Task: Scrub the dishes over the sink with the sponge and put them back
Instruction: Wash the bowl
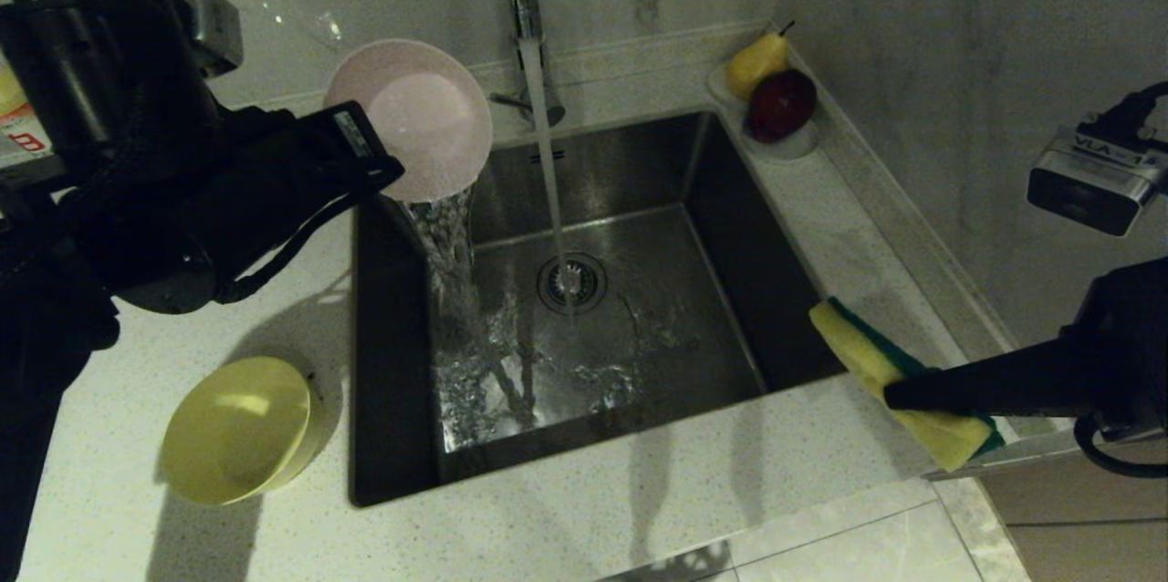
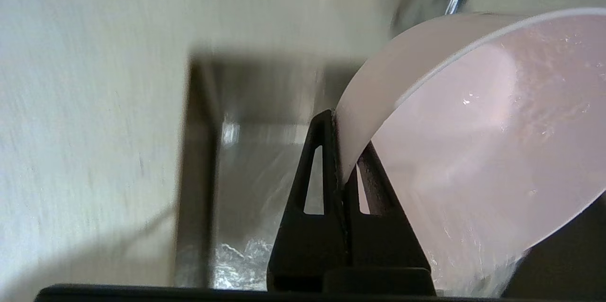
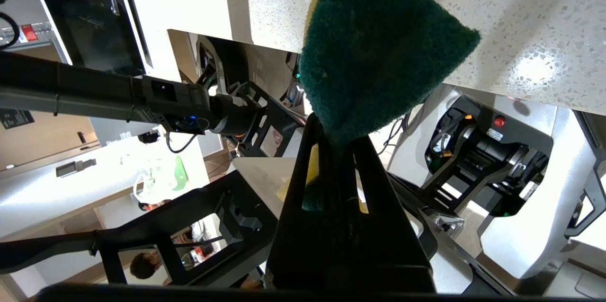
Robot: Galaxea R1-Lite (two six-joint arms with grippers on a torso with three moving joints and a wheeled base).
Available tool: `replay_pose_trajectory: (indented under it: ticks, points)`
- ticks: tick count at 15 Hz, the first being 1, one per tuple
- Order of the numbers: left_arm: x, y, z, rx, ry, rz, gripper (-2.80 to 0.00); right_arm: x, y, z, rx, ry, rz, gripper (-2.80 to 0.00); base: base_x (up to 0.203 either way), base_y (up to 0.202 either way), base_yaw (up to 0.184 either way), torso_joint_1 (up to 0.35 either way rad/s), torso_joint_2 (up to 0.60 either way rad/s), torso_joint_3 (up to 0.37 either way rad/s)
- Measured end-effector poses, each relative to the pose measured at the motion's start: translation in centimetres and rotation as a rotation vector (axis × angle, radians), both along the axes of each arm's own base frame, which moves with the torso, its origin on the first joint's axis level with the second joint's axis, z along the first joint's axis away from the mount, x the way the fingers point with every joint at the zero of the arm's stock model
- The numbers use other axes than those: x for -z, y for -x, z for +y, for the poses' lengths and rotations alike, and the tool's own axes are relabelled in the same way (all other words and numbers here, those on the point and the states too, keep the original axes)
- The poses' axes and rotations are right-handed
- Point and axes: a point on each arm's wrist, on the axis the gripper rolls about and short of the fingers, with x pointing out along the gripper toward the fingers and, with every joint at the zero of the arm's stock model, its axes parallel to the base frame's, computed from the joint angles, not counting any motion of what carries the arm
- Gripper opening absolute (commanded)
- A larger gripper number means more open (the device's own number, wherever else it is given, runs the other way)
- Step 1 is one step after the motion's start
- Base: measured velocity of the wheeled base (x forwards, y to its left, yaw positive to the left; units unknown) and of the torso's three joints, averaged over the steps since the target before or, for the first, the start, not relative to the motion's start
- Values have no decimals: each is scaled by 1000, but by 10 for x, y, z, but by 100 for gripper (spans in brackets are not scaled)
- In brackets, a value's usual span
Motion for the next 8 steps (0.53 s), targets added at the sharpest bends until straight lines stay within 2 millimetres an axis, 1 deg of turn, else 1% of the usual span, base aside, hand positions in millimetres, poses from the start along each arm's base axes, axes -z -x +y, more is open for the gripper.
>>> replay_pose_trajectory:
  ticks: [3,8]
  points:
    - [-13,4,5,-17,-11,-143,-280,1,-2,1,0,4,6,-280,0,0,0,0,0,0]
    - [-16,11,8,26,-41,-292,-280,5,-4,2,-1,8,16,-280,0,0,0,0,0,0]
